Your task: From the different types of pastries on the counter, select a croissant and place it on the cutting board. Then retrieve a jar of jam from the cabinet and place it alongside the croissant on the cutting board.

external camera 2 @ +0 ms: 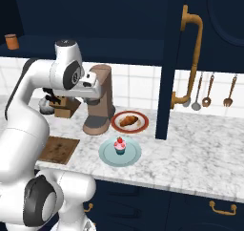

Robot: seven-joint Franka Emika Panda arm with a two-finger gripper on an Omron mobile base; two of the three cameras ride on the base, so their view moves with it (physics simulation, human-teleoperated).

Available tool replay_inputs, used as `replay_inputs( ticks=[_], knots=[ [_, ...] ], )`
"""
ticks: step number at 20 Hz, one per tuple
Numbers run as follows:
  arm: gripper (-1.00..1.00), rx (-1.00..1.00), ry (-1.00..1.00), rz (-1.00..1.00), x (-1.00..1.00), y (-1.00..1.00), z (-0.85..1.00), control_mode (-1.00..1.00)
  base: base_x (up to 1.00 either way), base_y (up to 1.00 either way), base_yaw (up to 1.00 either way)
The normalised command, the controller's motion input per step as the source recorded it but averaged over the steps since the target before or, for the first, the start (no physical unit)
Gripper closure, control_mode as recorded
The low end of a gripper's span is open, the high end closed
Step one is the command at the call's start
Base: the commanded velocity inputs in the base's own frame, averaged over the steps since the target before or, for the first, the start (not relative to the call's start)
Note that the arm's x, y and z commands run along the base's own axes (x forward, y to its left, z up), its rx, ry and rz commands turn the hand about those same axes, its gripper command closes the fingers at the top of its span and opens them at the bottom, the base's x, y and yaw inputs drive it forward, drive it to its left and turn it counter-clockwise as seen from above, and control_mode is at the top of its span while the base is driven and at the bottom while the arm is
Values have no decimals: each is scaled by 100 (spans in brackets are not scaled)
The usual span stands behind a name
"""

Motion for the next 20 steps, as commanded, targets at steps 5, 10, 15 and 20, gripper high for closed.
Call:
replay_inputs(
  ticks=[5,10,15,20],
  knots=[
    [-100,0,-2,8,-7,-28,-1,-100,0,0,0],
    [-100,0,-2,0,-7,-51,0,-100,0,0,0],
    [-100,4,5,-16,2,-47,-10,-100,0,0,0],
    [-100,7,-5,0,0,-48,-19,-100,0,0,0]
  ],
)
